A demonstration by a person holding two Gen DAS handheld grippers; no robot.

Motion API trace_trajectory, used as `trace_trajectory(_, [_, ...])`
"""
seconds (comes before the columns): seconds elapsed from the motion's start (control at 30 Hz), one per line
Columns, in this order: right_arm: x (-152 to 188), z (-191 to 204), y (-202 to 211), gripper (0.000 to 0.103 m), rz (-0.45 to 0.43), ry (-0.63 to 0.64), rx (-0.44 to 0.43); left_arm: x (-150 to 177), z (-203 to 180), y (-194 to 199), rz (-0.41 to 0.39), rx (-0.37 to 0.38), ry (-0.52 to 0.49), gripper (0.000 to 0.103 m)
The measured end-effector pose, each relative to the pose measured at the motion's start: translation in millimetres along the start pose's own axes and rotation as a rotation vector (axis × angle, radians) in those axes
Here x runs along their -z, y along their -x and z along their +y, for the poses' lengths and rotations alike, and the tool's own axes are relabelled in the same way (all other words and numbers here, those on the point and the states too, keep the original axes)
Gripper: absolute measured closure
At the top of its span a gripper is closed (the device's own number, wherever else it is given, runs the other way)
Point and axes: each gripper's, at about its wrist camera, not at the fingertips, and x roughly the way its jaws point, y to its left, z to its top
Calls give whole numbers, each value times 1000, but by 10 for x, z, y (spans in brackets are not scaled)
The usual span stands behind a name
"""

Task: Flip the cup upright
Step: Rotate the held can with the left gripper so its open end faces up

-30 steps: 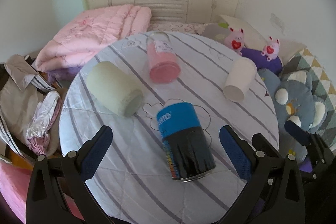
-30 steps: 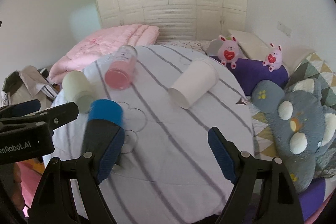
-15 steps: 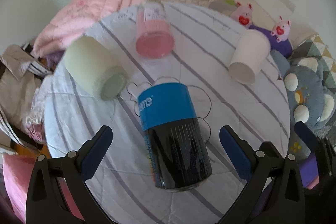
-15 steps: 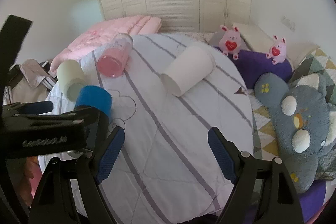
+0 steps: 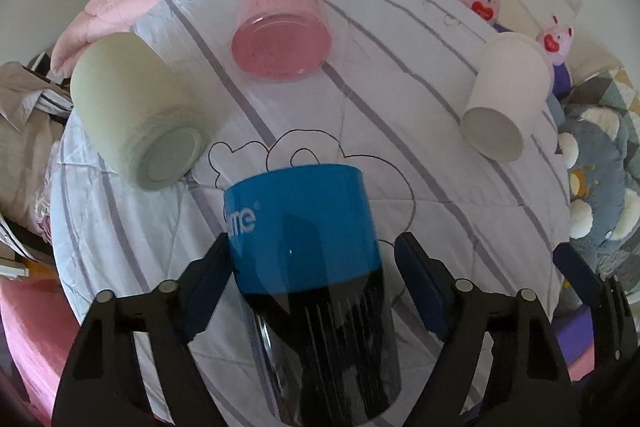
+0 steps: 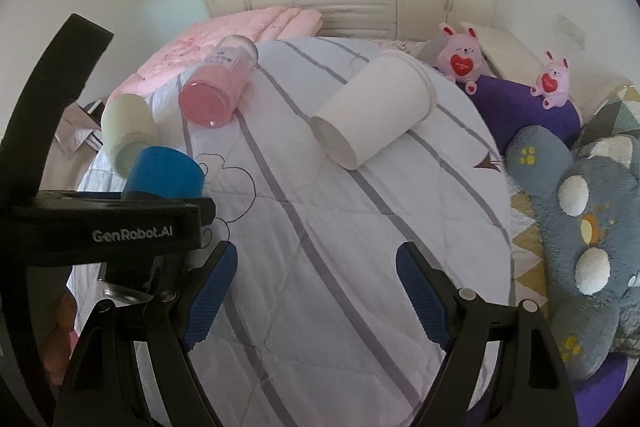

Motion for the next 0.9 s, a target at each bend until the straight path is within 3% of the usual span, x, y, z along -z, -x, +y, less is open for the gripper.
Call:
trace_trajectory(0.03, [-9, 1, -18, 20, 4, 2, -2, -8, -2, 2, -3, -3, -3, 32])
trace_trajectory(0.3, [-49, 75, -79, 20, 24, 31, -29, -69, 82, 103, -55, 39, -12, 33])
trace_trajectory(0.6, [-88, 175, -10, 20, -1, 29, -68, -123, 106, 440, -233, 62, -58, 33])
trace_trajectory(0.9, [-34, 392, -108, 20, 35, 47, -130, -95, 126, 505, -270, 82, -88, 33])
